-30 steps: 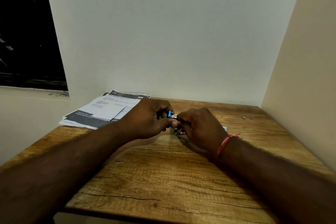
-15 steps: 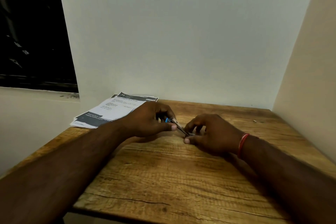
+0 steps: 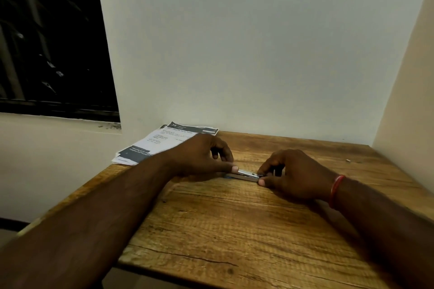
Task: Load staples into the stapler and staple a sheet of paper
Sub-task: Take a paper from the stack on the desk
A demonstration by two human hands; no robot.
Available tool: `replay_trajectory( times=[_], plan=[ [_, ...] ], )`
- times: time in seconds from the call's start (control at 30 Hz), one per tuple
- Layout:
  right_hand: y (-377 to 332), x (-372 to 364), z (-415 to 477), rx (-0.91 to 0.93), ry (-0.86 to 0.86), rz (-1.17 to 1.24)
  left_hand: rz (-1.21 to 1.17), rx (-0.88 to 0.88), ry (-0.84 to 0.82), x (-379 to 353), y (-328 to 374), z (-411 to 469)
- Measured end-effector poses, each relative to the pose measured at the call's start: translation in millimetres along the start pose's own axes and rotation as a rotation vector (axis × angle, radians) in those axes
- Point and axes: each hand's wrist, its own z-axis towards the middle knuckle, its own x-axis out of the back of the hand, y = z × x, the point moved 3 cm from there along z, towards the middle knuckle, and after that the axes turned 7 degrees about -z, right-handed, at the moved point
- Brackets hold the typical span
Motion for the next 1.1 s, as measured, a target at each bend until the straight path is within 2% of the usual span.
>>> replay_trajectory(
  times=[0.1, 0.17, 0.23, 0.3, 0.37, 0.53, 0.8, 0.93, 1.1],
  plan=[
    [1, 1, -1, 0.018, 0.015, 0.005, 0.008, 0.075, 0.307, 40, -17, 1],
    [1, 3, -2, 0.022, 0.018, 0.006, 0.146, 0.269, 0.484, 73, -42, -4],
    [0, 6, -3, 0.026, 0.025, 0.004, 0.330, 0.514, 0.455, 94, -69, -10],
    [1, 7, -2, 0.028, 0.042, 0.012, 0.437, 0.709, 0.327, 99, -88, -16],
    [1, 8, -2, 0.030, 0.050, 0.018, 0.398, 0.783, 0.277, 94, -95, -19],
    [3, 8, -4, 0.007, 0.055, 0.028, 0.330, 0.826, 0.281, 85, -98, -18],
    [5, 6, -3, 0.022, 0.030, 0.016, 0.239, 0.766, 0.331, 81, -103, -14],
    [6, 5, -4, 0.015, 0.025, 0.014, 0.183, 0.688, 0.392, 89, -97, -17],
    [10, 3, -2, 0.022, 0.043, 0.003, -0.003, 0.528, 0.484, 80, -80, -11]
  ],
)
